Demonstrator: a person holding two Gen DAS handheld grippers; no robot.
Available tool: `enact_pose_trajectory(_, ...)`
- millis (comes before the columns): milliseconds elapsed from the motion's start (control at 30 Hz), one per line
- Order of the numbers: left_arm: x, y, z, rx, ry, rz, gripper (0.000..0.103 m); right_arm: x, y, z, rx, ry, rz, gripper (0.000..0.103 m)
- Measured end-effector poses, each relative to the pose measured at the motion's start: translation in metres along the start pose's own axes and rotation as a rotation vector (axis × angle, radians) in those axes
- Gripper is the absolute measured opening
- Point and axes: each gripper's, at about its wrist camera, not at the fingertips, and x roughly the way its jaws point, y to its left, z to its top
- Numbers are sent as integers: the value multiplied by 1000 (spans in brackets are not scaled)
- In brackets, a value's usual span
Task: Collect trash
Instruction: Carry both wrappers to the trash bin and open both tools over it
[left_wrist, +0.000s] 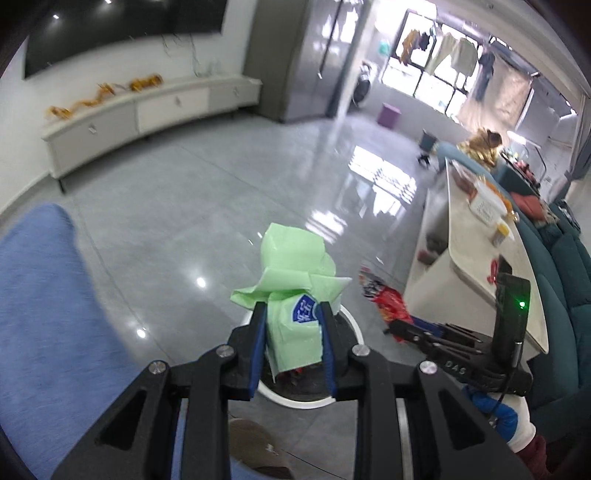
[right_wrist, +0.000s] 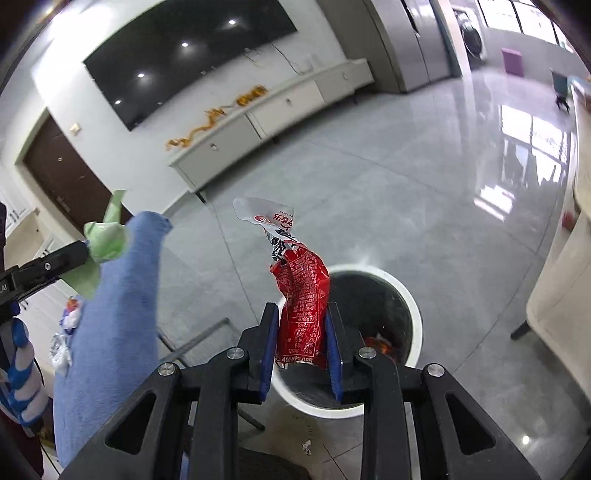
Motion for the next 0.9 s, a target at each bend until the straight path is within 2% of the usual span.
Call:
enact_pose_trajectory(100, 33, -3, -2, -42, 65, -76, 28, 22, -13, 2, 20, 38, -20, 29)
enact_pose_trajectory(167, 50, -6, 1, -59, 96, -119, 35, 31, -16, 1, 31, 50, -20, 33)
enact_pose_trajectory(233, 62, -9, 2, -70, 113, -127, 60, 39, -21, 1, 39, 64, -26, 35)
enact_pose_trajectory(367, 65, -3, -2, -82, 122, -129, 61, 48, -28, -4, 54, 89, -42, 40)
enact_pose_trajectory(533, 55, 0, -9, -62, 116, -75, 61, 40, -37, -7, 85, 82, -55, 42)
enact_pose_trajectory(733, 21, 8, -16, -55, 67, -24, 61, 7, -38, -5, 116, 18, -77, 43)
enact_pose_trajectory(900, -21, 19, -28, -62, 12, 2, 61, -27, -22, 2, 93, -41, -76, 43)
